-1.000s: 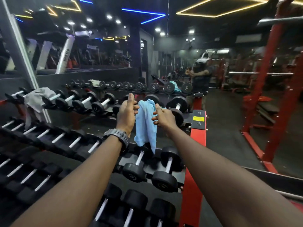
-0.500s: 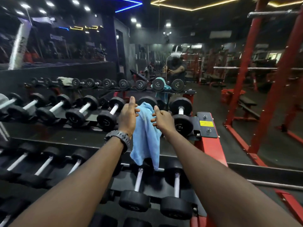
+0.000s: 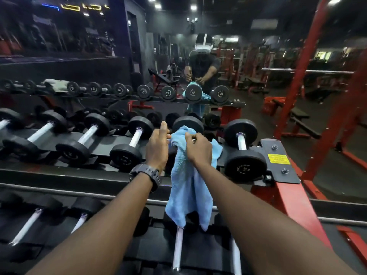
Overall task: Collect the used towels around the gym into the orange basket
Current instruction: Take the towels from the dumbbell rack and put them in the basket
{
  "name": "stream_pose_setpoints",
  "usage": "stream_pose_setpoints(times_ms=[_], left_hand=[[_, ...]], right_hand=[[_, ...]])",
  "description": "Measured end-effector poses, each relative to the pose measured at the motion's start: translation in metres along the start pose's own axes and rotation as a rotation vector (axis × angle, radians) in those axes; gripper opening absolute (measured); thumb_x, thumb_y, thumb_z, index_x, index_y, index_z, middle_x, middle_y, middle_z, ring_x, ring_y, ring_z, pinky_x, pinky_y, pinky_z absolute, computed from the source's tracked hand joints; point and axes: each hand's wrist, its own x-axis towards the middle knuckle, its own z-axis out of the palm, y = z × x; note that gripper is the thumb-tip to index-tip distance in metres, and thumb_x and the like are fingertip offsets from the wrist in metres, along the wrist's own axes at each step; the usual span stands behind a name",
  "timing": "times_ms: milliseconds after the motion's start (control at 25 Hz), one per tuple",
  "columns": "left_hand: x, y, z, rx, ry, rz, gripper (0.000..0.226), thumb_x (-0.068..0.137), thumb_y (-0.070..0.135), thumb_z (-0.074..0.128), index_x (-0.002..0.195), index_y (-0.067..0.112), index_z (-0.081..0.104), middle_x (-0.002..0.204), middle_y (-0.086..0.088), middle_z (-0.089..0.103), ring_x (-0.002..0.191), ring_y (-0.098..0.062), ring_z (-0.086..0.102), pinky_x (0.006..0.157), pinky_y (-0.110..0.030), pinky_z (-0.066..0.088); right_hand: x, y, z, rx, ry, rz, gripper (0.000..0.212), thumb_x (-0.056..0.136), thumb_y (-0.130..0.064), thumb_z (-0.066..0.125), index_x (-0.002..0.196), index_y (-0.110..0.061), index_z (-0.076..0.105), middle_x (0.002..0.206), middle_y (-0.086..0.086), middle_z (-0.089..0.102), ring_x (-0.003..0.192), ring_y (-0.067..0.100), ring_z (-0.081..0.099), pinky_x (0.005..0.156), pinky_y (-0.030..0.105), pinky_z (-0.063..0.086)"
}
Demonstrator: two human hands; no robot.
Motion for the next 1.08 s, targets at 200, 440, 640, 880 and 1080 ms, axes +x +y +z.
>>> stream_pose_setpoints(times_ms=[200, 440, 640, 880, 1080], left_hand=[[0.037, -0.019, 0.0, 0.003, -0.037, 0.044, 0.066, 0.073, 0.084, 0.031, 0.087, 0.028, 0.063, 0.094, 0.005, 0.071, 0.097, -0.023, 0.067, 0.099, -0.052, 0.05], [0.05, -0.014, -0.014, 0.0, -0.042, 0.066, 0.065, 0.077, 0.082, 0.031, 0.088, 0.027, 0.064, 0.09, 0.002, 0.073, 0.09, -0.02, 0.066, 0.098, -0.054, 0.049], [0.056, 0.049, -0.068, 0.011, 0.089, 0.173, 0.07, 0.076, 0.085, 0.037, 0.087, 0.023, 0.068, 0.09, -0.003, 0.075, 0.095, -0.029, 0.07, 0.095, -0.059, 0.051], [0.011, 0.106, -0.228, 0.111, 0.395, 0.299, 0.059, 0.083, 0.075, 0.038, 0.084, 0.022, 0.065, 0.084, 0.0, 0.073, 0.082, -0.02, 0.068, 0.085, -0.044, 0.054], [-0.066, 0.124, -0.388, 0.169, 0.639, 0.3, 0.064, 0.075, 0.081, 0.039, 0.085, 0.022, 0.063, 0.082, -0.001, 0.071, 0.077, -0.019, 0.065, 0.075, -0.037, 0.047]], right_hand=[[0.014, 0.021, 0.041, -0.238, -0.046, -0.122, 0.052, 0.084, -0.065, 0.052, 0.126, -0.035, 0.056, 0.125, 0.003, 0.063, 0.117, 0.031, 0.058, 0.087, 0.044, 0.049], [0.026, 0.006, 0.01, -0.033, 0.275, -0.102, 0.022, 0.094, -0.018, 0.059, 0.115, -0.012, 0.063, 0.1, 0.018, 0.072, 0.096, 0.04, 0.064, 0.069, 0.034, 0.031], [0.016, -0.098, 0.0, 0.142, 0.248, -0.451, 0.023, 0.088, -0.04, 0.069, 0.101, -0.022, 0.068, 0.091, 0.01, 0.074, 0.087, 0.038, 0.067, 0.067, 0.037, 0.047], [-0.057, -0.22, 0.053, 0.324, 0.039, -0.617, 0.022, 0.084, -0.043, 0.07, 0.096, -0.025, 0.066, 0.085, 0.003, 0.074, 0.082, 0.029, 0.066, 0.065, 0.031, 0.038], [-0.16, -0.296, 0.128, 0.393, -0.141, -0.667, 0.029, 0.085, -0.043, 0.067, 0.108, -0.026, 0.068, 0.098, 0.006, 0.076, 0.094, 0.034, 0.068, 0.071, 0.033, 0.044]])
